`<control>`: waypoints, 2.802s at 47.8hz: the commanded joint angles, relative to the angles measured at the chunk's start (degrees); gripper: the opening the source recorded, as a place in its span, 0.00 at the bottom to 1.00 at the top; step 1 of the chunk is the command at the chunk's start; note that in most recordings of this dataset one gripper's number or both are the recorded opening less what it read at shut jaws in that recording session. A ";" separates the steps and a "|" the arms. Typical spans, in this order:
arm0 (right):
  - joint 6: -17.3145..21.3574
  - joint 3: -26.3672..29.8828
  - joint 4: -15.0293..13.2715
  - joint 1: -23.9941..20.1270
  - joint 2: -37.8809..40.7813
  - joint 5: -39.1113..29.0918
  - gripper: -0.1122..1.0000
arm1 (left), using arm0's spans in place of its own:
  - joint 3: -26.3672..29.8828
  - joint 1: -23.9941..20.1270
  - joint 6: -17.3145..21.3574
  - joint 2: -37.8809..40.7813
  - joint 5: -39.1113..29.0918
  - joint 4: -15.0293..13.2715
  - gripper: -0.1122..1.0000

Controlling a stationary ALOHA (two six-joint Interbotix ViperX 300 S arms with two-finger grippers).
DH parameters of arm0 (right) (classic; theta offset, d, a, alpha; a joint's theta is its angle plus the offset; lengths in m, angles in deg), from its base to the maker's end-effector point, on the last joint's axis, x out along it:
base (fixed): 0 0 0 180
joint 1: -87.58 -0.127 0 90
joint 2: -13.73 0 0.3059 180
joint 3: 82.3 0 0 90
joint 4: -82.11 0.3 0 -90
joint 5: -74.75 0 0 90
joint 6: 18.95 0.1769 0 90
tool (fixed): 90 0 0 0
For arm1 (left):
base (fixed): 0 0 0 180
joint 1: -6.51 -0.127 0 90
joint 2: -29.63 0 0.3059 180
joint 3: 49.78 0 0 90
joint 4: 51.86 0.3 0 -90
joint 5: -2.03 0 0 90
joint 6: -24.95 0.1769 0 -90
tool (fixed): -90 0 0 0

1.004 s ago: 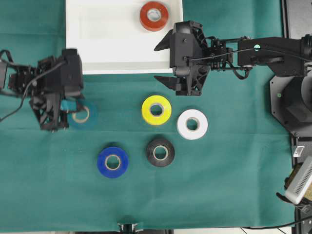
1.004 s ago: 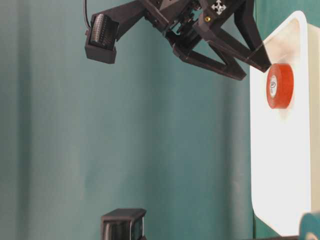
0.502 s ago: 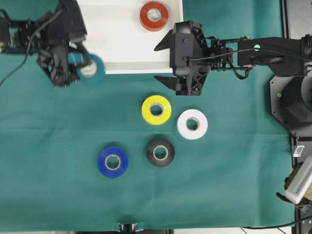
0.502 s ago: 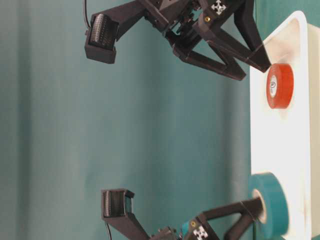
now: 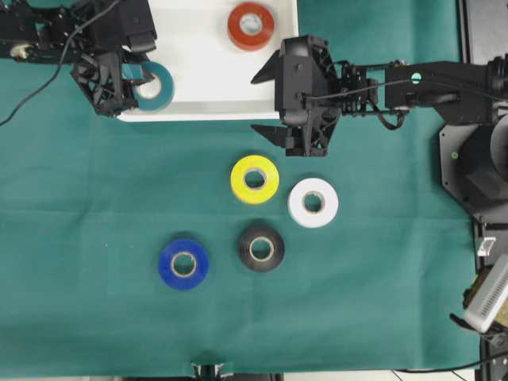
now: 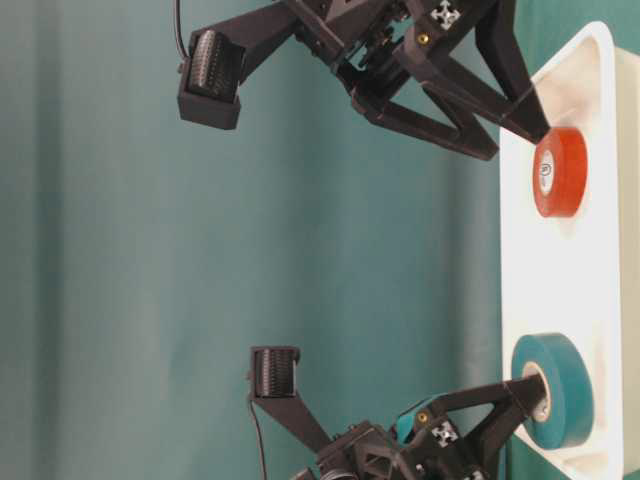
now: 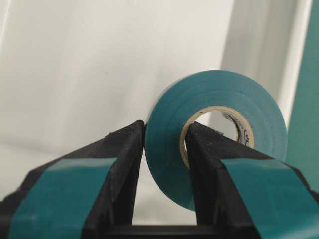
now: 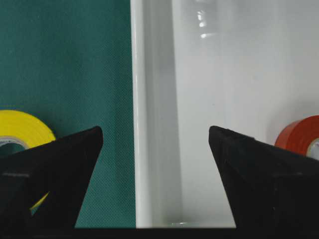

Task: Put the tape alternately from left to right into the white case.
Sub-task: 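Lift the teal roll and place it in the white tray, then open the left gripper and withdraw it from the tray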

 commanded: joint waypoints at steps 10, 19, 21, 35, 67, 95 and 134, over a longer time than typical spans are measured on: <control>0.09 0.53 0.09 -0.09 -0.53 0.53 0.78 | 1.41 -0.97 0.79 -0.44 1.05 0.09 0.32; 0.09 0.53 0.00 -0.09 -0.53 0.53 0.78 | 1.41 -0.97 0.70 -0.44 1.49 0.09 0.32; 0.09 0.53 0.09 -0.09 -0.53 0.53 0.78 | 1.41 -0.97 0.70 -0.44 1.41 0.09 0.32; 0.09 0.53 0.09 -0.09 -0.53 0.53 0.78 | 0.97 -0.97 0.70 -0.35 1.49 0.09 0.32; 0.09 0.53 0.09 -0.09 -0.53 0.53 0.78 | 0.44 -0.97 0.79 -0.35 1.41 0.09 0.97; 0.09 0.53 0.09 -0.09 -0.53 0.44 0.78 | -1.85 2.81 0.70 -5.27 1.14 0.00 0.97; 0.09 -0.26 0.09 -0.44 -0.53 0.53 0.78 | -7.91 17.84 -0.44 -12.74 1.41 -0.26 0.97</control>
